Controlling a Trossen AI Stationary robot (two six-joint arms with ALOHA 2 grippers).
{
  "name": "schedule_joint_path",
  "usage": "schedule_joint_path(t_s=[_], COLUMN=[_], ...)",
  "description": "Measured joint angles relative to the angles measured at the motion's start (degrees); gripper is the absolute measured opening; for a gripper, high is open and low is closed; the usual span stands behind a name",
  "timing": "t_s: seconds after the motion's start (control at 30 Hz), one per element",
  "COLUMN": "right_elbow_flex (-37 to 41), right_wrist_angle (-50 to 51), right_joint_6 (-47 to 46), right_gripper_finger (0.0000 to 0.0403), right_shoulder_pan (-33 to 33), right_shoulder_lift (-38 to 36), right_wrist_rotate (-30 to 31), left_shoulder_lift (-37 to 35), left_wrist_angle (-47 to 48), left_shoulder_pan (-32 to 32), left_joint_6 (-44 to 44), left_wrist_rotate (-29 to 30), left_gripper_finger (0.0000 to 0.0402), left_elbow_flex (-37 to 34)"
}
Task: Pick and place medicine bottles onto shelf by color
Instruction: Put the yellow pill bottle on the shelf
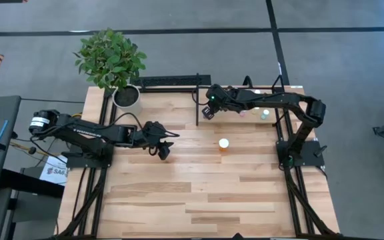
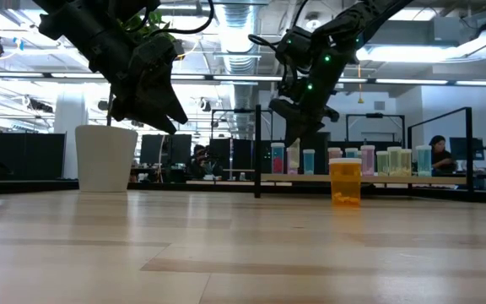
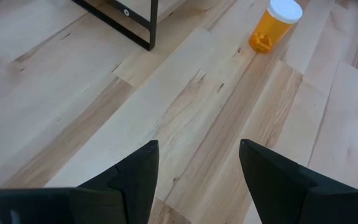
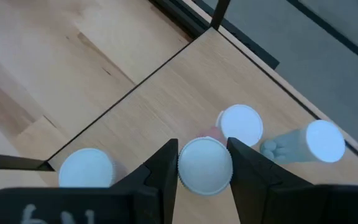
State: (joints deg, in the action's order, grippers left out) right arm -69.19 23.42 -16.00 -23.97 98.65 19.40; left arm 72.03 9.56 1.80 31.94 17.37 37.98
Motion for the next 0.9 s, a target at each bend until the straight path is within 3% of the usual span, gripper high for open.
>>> schedule_joint_path(t_s=[0.6, 0.9], right_elbow_flex=[0.0, 0.0], right_wrist_angle=[-1.2, 1.5], right_joint_6=[3.9, -4.7], right_gripper_finger=[0.0134, 0.0138], right_shoulder_pan=[-0.1, -0.1], right_shoulder_lift=[0.0, 0.0], right_wrist_rotate=[0.0, -0.1], left_shoulder_lift=[0.0, 0.0], left_wrist_angle=[0.0, 0.0], left_shoulder_pan=[0.0, 0.0], left_joint_6=[-0.9, -0.9], left_wrist_rotate=[0.0, 0.0], left_gripper_finger=[0.0210, 0.0210], left_elbow_flex=[0.0, 0.0])
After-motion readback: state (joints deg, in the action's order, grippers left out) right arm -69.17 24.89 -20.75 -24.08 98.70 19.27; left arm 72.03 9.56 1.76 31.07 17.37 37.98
